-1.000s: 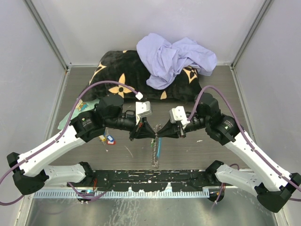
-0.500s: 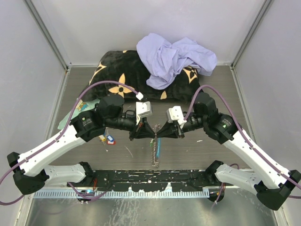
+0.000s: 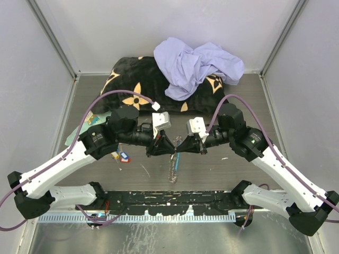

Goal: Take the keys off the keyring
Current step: Remove the key from the keyring.

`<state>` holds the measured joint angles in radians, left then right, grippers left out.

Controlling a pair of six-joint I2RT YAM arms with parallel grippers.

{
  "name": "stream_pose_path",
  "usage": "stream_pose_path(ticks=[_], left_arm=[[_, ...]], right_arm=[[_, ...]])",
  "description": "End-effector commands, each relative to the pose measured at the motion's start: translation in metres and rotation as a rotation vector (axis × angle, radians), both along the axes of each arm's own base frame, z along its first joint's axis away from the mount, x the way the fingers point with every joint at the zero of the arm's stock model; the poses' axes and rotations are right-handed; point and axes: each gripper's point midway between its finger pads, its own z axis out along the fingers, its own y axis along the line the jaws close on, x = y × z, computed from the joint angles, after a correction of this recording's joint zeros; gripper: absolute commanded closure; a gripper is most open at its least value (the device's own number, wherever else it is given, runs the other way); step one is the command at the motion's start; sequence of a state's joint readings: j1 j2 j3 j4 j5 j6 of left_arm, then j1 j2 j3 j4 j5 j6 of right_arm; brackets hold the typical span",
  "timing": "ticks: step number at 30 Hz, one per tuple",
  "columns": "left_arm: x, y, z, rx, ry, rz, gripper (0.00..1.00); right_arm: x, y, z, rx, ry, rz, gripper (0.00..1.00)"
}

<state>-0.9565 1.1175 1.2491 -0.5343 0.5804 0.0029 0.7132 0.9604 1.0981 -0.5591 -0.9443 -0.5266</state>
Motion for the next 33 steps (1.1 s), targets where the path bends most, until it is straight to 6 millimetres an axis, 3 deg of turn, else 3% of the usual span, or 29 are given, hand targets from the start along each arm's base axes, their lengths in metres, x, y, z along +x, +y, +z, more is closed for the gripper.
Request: stream_pose_path(ticks=[1,6,13,24,28,33], left_arm=[[0.005,-0.005,0.046,-0.179,-0.061,0.05,0.75],[0.003,0.004,0.06,-0.291,0.0,0.119,0.52],[0.005,0.028,0.066,-0.443,0.097,0.27,0.46],[-0.001,0.024,0.075,-0.596,0.28,0.245,0.45],[0.007,0.019,0.061,-0.572,0.338,0.289,0.47],[0.021,0.018,0.044,-0.527,0.371,0.379,0.56]], right_arm=[[-0.002,0.002,0.04,0.097,-0.066,-0.007,0.99],[-0.004,-0.004,0.049,0.148,-0.075,-0.038,0.99],[-0.011,-0.012,0.052,0.234,-0.104,-0.059,0.99],[-0.003,-0.021,0.054,0.374,-0.156,-0.136,0.99],[0.001,-0.025,0.052,0.403,-0.146,-0.168,0.99],[0.003,-0.027,0.053,0.414,-0.147,-0.182,0.99]])
